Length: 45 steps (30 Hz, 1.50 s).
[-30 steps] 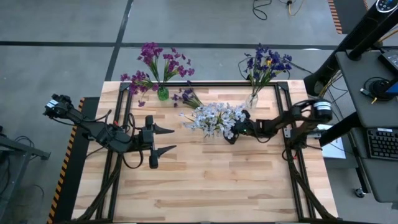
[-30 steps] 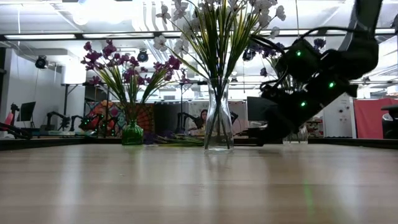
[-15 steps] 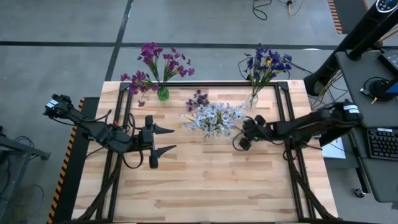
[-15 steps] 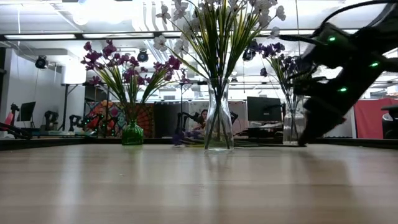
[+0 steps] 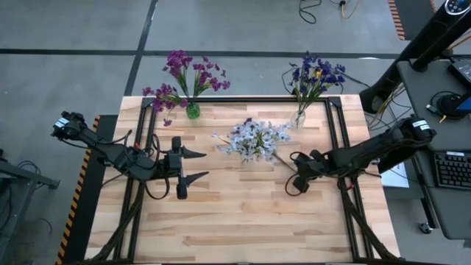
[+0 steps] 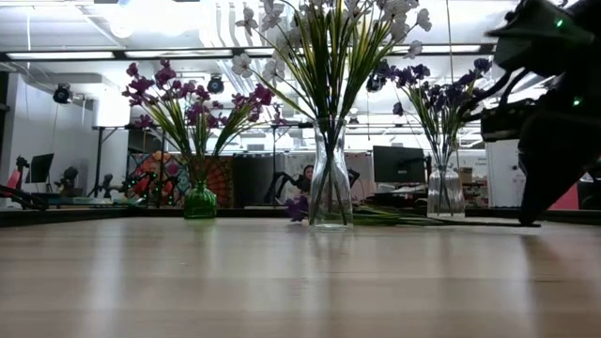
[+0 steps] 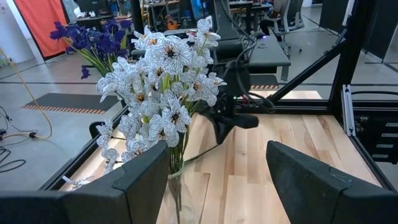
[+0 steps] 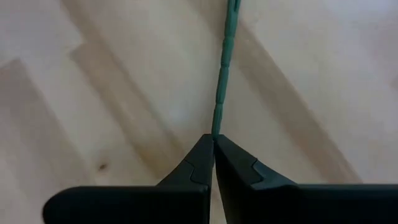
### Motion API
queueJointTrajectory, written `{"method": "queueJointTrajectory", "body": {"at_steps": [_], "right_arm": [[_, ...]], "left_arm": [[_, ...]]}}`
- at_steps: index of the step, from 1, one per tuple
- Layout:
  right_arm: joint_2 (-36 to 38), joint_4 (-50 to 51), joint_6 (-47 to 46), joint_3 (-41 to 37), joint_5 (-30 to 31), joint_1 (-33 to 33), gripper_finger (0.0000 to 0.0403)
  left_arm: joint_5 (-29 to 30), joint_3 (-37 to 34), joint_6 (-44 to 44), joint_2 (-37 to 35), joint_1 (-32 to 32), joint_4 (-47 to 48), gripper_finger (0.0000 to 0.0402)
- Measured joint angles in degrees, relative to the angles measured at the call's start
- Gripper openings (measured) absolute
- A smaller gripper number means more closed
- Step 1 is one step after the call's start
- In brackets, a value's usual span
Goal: Sort flowers into vase by color
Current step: Put the blue flowers into the top transparent flower vase
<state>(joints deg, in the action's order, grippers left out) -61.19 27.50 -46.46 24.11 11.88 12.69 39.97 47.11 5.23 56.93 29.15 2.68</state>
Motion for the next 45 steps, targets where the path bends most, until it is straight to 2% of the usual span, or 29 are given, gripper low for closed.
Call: {"method": "queueJointTrajectory", "body": {"at_steps": [12, 18, 22, 27, 31, 38, 45], "right_arm": [[0.02, 7.04, -2.62, 4.42, 2.16, 1.55, 0.0019], [0.02, 7.56, -4.34, 4.78, -1.91, 1.57, 0.0083], [0.02, 7.15, -2.93, 4.77, 2.14, 1.57, 0.0140], [-0.87, -2.72, 9.01, 4.28, 12.85, 1.53, 0.0197], [-3.29, -13.58, 17.82, 2.97, 15.75, -0.85, 0.0218], [-11.11, -30.40, 29.83, 1.85, 15.99, -9.60, 0.0232], [-19.52, -44.52, 36.05, 1.85, 7.30, -17.84, 0.0247]], "left_arm": [[0.00, 0.00, 0.00, 0.00, 0.00, -0.02, 0.0251], [0.00, 0.00, 0.00, 0.00, 0.00, -0.02, 0.0251], [-0.02, 0.00, 0.00, 0.00, 0.00, -0.04, 0.0251], [-0.01, 0.00, 0.00, 0.00, 0.01, -0.07, 0.0251], [-0.02, 0.00, 0.00, 0.00, 0.02, -0.34, 0.0251], [-0.02, 0.00, 0.02, 0.00, 0.01, -0.56, 0.0251], [-0.04, 0.00, -0.20, 0.00, 0.02, -0.52, 0.0251]]}}
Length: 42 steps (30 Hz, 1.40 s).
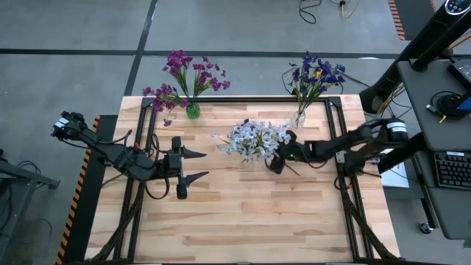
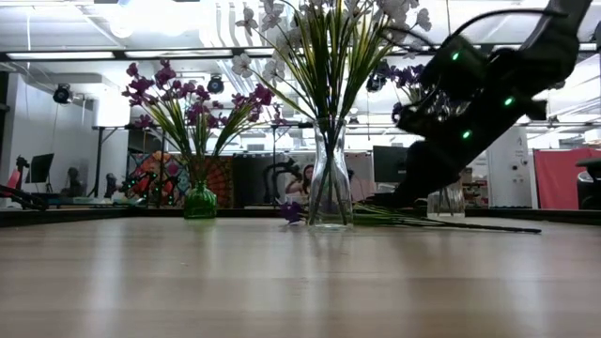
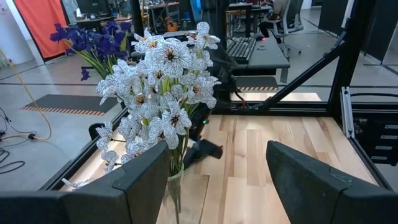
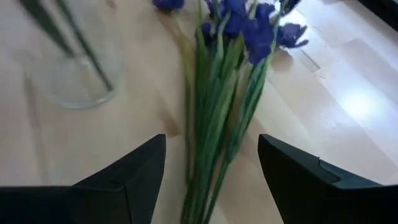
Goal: Sort flowers into vase by color
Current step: Put the blue flowers into the top transparent flower vase
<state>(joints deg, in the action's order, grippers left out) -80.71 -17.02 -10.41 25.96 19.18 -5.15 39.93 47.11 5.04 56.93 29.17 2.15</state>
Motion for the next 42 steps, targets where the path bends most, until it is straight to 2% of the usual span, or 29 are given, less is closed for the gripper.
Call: {"method": "queueJointTrajectory", "body": {"at_steps": [5, 8, 12, 15, 24, 27, 34, 42], "right_arm": [[-5.32, -4.55, 0.42, 0.00, -3.15, -2.01, 0.0255], [-7.89, -5.46, -0.72, 0.11, -3.06, -2.14, 0.0256], [-10.06, -7.30, -1.43, 0.39, -2.69, -2.12, 0.0239], [-10.13, -7.18, -2.36, 0.42, -3.15, -2.29, 0.0204], [-9.24, -6.49, -2.60, 0.44, -3.06, -2.36, 0.0058], [-8.73, -6.06, -3.23, 0.44, -2.84, -2.40, 0.0023], [-1.90, -1.14, -7.53, -0.07, -2.15, -2.47, 0.0021], [14.18, 9.13, -10.77, -3.10, 0.75, -2.27, 0.0021]], "left_arm": [[-0.01, 0.00, -0.02, 0.00, -0.01, 0.09, 0.0251], [-0.01, 0.00, -0.02, 0.00, -0.01, 0.13, 0.0251], [0.00, 0.00, -0.02, 0.00, -0.01, 0.17, 0.0251], [0.01, 0.00, -0.04, 0.00, -0.02, 0.15, 0.0251], [-0.01, 0.00, -0.04, 0.00, -0.01, 0.13, 0.0251], [-0.01, 0.00, -0.04, 0.00, 0.00, 0.13, 0.0251], [-0.01, 0.00, -0.04, 0.00, -0.02, 0.07, 0.0251], [-0.01, 0.00, -0.04, 0.00, -0.02, 0.00, 0.0251]]}}
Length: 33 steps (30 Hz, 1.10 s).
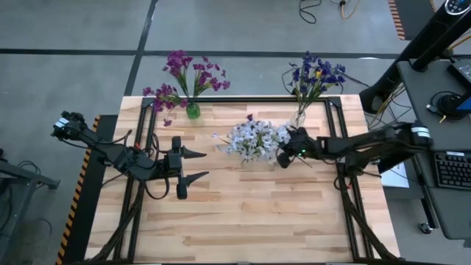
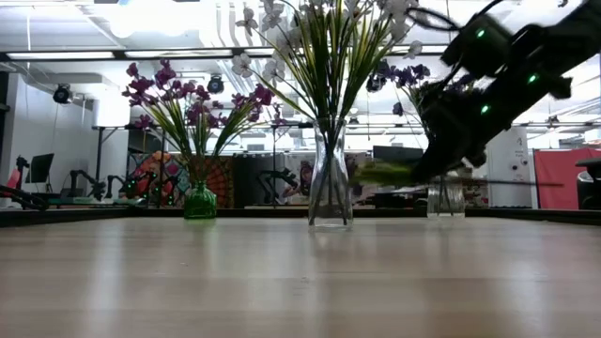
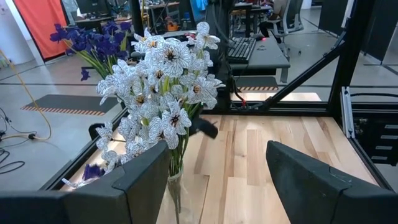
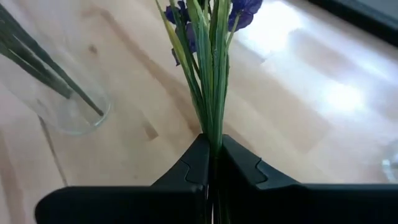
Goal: Sort flowers into vase by color
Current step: Put the blue flowers into the top transparent flower vase
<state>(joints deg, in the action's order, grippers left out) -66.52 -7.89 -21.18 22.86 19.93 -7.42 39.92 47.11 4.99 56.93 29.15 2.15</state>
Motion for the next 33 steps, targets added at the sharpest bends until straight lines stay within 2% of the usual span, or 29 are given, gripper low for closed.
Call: {"method": "queueJointTrajectory", "body": {"at_steps": [7, 19, 25, 33], "right_arm": [[14.13, 10.49, -0.49, -0.31, 2.05, 0.03, 0.0021], [30.89, 15.58, 2.69, 0.00, 4.37, 0.52, 0.0021], [34.81, 15.91, 6.72, 3.67, 5.64, 0.54, 0.0021], [34.05, 17.27, 12.78, 10.59, 5.80, 0.52, 0.0021]], "left_arm": [[0.00, 0.00, 0.00, 0.00, 0.01, -0.25, 0.0251], [0.01, 0.02, -0.60, 0.99, 0.00, -2.49, 0.0251], [0.02, 0.02, -3.50, 2.34, 0.02, -5.25, 0.0251], [0.02, 0.02, -4.28, 2.40, 0.00, -6.54, 0.0251]]}}
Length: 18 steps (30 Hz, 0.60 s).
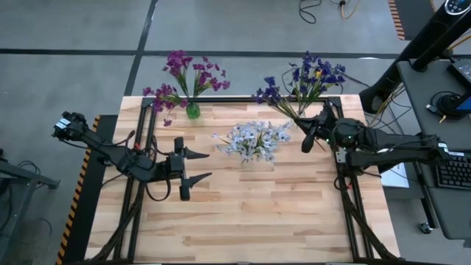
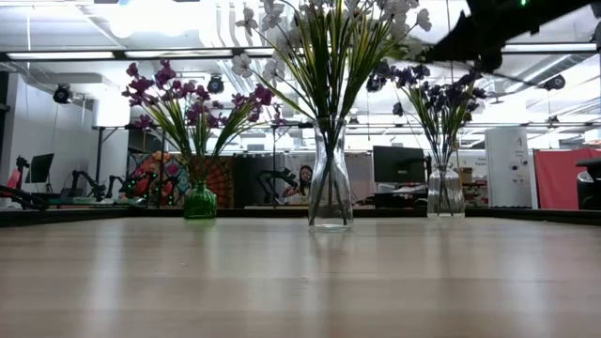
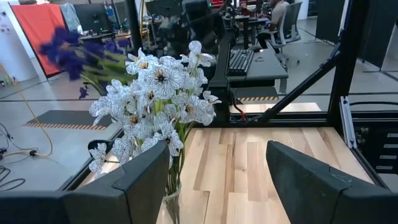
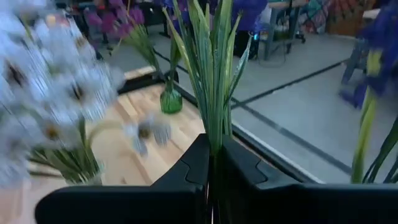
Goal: Sort flowers into vase by color
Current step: Put the blue flowers into the top transparent flower vase
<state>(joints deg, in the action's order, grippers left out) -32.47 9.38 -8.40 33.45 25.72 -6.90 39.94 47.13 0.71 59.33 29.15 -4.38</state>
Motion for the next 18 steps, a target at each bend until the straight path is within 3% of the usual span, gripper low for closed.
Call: {"method": "queueJointTrajectory", "body": {"at_steps": [8, 18], "right_arm": [[-0.34, 1.06, 5.37, 9.10, -0.23, 0.63, 0.0021], [-2.38, 0.09, 7.04, 13.71, -1.76, 8.10, 0.0021]], "left_arm": [[-0.02, 0.00, -1.73, 0.09, 0.00, 0.03, 0.0251], [-0.68, 0.00, -1.75, 0.09, 0.02, -0.11, 0.0251]]}}
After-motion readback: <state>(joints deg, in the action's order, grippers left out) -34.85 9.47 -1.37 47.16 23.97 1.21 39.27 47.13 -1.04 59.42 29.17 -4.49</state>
